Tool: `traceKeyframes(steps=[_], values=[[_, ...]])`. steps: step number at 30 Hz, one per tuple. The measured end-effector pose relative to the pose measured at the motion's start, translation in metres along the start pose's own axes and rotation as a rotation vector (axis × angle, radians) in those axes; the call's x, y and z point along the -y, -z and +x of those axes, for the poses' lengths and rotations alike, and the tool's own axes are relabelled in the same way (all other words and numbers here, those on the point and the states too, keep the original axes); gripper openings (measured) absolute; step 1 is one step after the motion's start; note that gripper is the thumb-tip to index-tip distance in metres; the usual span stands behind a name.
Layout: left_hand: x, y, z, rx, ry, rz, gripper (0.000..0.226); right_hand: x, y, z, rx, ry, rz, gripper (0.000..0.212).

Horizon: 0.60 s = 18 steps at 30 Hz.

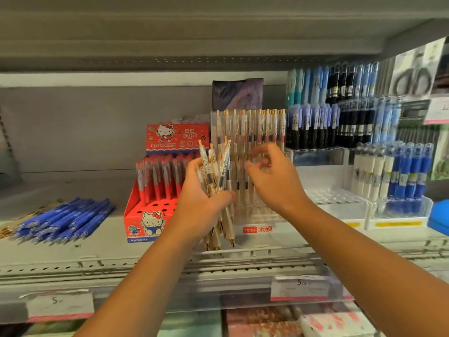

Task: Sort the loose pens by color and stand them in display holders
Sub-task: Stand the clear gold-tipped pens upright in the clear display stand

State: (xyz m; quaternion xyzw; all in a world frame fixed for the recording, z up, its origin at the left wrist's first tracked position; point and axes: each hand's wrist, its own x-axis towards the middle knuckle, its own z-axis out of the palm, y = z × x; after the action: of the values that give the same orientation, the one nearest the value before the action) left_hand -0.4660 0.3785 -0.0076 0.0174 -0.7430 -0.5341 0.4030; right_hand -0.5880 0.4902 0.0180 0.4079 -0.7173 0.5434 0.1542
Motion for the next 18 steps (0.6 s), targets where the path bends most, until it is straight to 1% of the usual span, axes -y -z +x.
traceKeyframes(steps=[1, 2, 3, 4, 5, 8, 11, 14, 16, 18], values=[[0.0, 0.0, 0.0, 0.003, -0.002, -0.015, 0.064, 0.007, 0.001, -0.004, 0.094, -0.056, 0.19, 0.018], [0.0, 0.0, 0.001, 0.009, -0.003, -0.035, 0.064, 0.013, 0.001, -0.008, 0.196, -0.095, 0.329, 0.015], [0.001, 0.0, 0.001, 0.015, -0.001, -0.056, 0.064, 0.017, 0.0, -0.012, 0.274, -0.104, 0.407, 0.015], [0.001, 0.0, 0.001, 0.018, 0.004, -0.074, 0.063, 0.019, -0.002, -0.015, 0.317, -0.097, 0.45, 0.017], [0.001, 0.0, 0.002, 0.019, 0.008, -0.089, 0.063, 0.019, -0.004, -0.017, 0.325, -0.097, 0.48, 0.02], [0.004, -0.002, 0.002, 0.033, 0.005, -0.085, 0.059, 0.012, -0.006, -0.021, 0.284, -0.155, 0.594, 0.028], [0.004, -0.004, 0.002, 0.06, 0.008, -0.038, 0.054, 0.002, -0.003, -0.022, 0.269, -0.197, 0.699, 0.023], [0.003, -0.004, 0.002, 0.033, 0.02, -0.017, 0.053, -0.003, -0.002, -0.018, 0.252, -0.18, 0.73, 0.018], [0.003, -0.003, 0.002, 0.004, 0.028, -0.018, 0.054, -0.004, 0.003, -0.011, 0.204, -0.177, 0.766, 0.018], [0.003, -0.002, 0.003, -0.016, 0.028, -0.011, 0.054, -0.007, 0.011, 0.001, 0.111, -0.166, 0.775, 0.018]])
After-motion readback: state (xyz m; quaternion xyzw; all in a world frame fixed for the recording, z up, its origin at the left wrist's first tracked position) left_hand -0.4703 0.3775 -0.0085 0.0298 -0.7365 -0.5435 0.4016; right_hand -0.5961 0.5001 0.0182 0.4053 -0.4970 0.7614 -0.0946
